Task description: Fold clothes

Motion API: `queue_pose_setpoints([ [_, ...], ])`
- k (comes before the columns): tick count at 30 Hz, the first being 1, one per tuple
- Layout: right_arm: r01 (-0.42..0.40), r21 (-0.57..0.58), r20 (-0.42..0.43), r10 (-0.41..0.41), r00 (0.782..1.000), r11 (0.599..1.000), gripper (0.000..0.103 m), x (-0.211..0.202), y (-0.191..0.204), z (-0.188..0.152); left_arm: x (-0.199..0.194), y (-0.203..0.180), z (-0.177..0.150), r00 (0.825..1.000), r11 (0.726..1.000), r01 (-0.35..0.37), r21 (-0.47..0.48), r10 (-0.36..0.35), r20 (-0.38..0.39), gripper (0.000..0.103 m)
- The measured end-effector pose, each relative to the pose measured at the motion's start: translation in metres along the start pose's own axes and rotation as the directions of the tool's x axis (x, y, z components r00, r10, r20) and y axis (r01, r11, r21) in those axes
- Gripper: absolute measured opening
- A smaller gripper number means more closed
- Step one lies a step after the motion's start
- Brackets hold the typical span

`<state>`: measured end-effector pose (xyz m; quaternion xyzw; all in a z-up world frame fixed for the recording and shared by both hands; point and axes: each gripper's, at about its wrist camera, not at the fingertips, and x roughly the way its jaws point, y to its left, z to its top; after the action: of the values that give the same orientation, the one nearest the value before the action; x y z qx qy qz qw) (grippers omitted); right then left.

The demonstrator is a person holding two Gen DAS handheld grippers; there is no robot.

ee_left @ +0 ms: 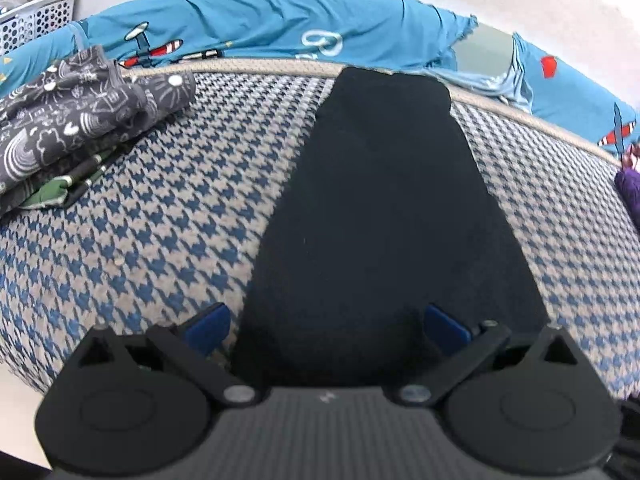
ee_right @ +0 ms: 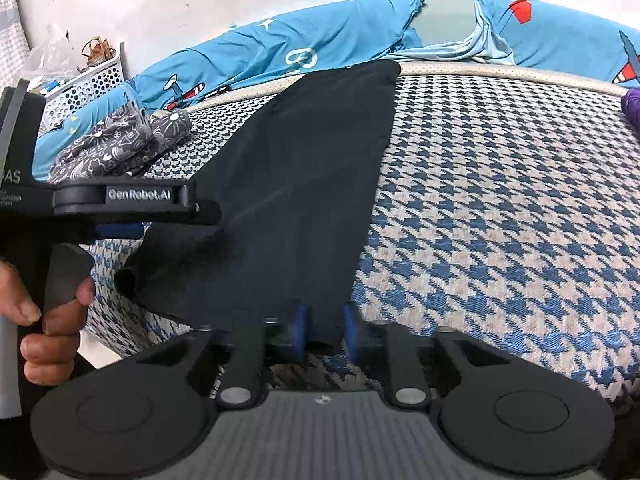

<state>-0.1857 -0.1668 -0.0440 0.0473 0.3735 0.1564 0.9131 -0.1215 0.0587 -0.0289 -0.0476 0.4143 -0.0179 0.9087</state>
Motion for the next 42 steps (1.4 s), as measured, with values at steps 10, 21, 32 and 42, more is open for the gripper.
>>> queue_pose_setpoints([
  [10,0.015,-0.064,0.001,-0.015,1.000,0.998,0.006,-0.007,0.006,-0.003,-0.001,-0.003,-0.017,0.999,0.999,-0.032,0.038,0.033,-0.027,0.103],
  [21,0.009,-0.052,-0.043,-0.011,0.999,0.999,0.005,-0.012,0.002,-0.010,-0.005,-0.007,-0.028,0.996,0.998,-0.064,0.028,0.066,-0.064,0.103],
  [32,0.022,-0.062,-0.038,-0.025,0.999,0.998,0.006,-0.022,-0.004,-0.006,-0.010,-0.013,-0.028,0.990,0.995,-0.096,0.005,0.096,-0.103,0.103],
  [42,0.031,-0.099,-0.032,-0.034,0.999,0.995,0.009,-0.020,-0.003,0.004,-0.016,-0.027,-0.016,0.992,0.994,-0.107,0.030,0.109,-0.067,0.103],
])
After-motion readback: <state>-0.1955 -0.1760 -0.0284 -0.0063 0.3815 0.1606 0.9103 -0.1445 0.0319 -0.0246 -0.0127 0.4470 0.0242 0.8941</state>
